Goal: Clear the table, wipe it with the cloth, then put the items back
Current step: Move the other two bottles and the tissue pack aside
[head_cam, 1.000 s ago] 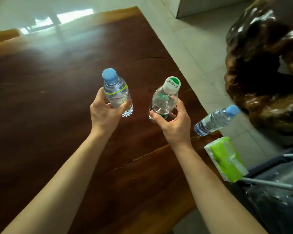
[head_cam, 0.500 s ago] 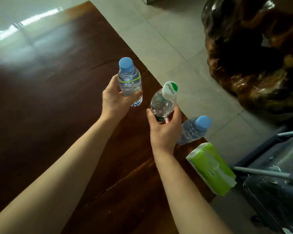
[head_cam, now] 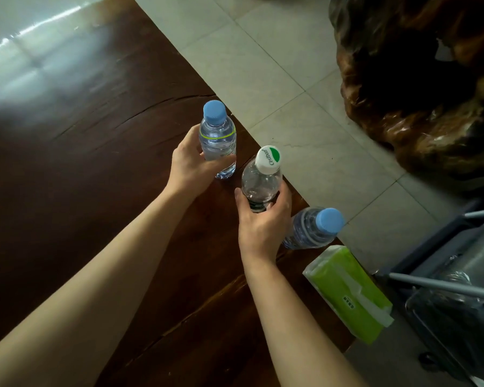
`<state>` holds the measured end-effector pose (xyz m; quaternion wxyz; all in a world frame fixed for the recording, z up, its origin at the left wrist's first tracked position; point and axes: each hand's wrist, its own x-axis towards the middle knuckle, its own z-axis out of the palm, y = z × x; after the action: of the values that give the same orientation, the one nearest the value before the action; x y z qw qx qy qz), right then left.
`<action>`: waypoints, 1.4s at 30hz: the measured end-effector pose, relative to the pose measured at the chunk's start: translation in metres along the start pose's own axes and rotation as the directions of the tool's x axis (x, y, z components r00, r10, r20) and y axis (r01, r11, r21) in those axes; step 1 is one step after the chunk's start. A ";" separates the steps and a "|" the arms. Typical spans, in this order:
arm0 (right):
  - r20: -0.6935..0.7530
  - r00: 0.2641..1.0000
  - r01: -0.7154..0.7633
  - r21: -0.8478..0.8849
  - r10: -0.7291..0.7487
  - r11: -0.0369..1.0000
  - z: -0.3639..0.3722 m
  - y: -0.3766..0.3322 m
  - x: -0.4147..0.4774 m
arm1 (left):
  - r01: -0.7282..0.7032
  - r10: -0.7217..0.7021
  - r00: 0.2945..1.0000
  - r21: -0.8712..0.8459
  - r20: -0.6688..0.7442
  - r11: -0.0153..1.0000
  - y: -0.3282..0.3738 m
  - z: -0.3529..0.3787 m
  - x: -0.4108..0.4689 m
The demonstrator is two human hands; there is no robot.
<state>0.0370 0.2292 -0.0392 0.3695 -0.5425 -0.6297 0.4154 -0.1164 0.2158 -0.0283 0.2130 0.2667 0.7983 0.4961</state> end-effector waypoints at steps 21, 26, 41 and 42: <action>0.340 0.940 0.091 -0.283 0.011 0.955 -0.059 -0.024 -0.059 | -0.074 0.086 0.996 0.349 -0.018 0.934 0.010 -0.080 -0.109; 0.449 0.844 0.460 -0.323 -0.294 0.827 -0.119 -0.054 -0.097 | -0.241 0.265 0.964 0.482 0.020 0.843 0.041 -0.126 -0.196; 0.274 0.740 0.663 -0.450 -0.614 0.598 -0.340 -0.058 -0.166 | -0.619 0.549 0.785 0.400 0.287 0.676 0.140 -0.086 -0.345; 0.250 0.747 0.650 -0.466 -0.616 0.600 -0.356 -0.054 -0.166 | -0.646 0.567 0.763 0.388 0.310 0.657 0.148 -0.076 -0.349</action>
<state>0.3659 0.1043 0.1442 0.3091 -0.3497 -0.8803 0.0855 0.1375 -0.0041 0.1640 0.0270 0.6010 0.7383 0.3048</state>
